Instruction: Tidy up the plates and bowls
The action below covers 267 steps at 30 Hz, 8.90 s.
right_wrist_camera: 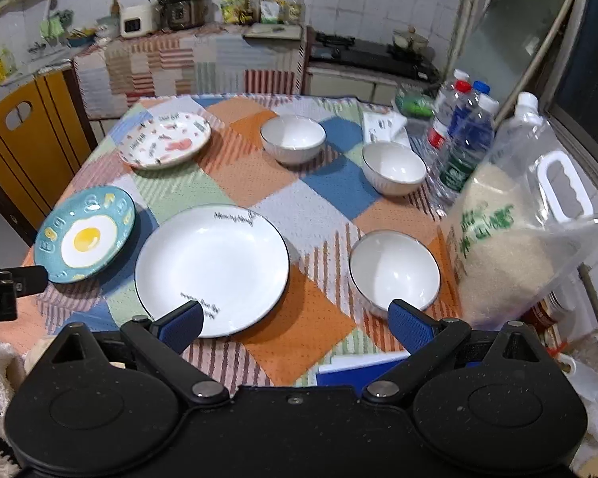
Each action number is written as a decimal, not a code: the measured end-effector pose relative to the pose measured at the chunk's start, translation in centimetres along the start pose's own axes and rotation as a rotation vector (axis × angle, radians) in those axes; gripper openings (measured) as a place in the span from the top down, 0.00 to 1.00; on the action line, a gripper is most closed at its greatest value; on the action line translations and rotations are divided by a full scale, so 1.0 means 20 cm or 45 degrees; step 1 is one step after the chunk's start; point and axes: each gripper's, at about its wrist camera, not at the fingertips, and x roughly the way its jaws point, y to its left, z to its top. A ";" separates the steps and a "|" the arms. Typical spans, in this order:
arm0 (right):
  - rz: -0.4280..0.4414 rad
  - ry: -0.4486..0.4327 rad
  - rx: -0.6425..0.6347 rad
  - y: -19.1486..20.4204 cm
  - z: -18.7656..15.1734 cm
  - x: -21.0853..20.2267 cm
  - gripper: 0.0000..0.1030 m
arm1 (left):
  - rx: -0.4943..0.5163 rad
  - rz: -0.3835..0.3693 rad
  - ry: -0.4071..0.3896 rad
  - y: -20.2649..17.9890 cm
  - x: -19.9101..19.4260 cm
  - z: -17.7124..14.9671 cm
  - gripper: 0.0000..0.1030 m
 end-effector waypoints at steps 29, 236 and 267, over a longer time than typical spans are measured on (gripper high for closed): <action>0.624 -0.227 -0.002 -0.19 -0.18 0.83 0.11 | -0.038 -0.238 0.144 -0.05 0.83 -0.01 0.23; 0.762 0.038 -0.002 0.01 0.39 1.00 0.79 | 0.305 -0.410 0.162 0.26 1.02 0.58 0.70; 0.388 0.241 0.179 -0.22 0.38 1.23 0.77 | 0.321 -0.458 0.461 -0.12 1.36 0.59 0.70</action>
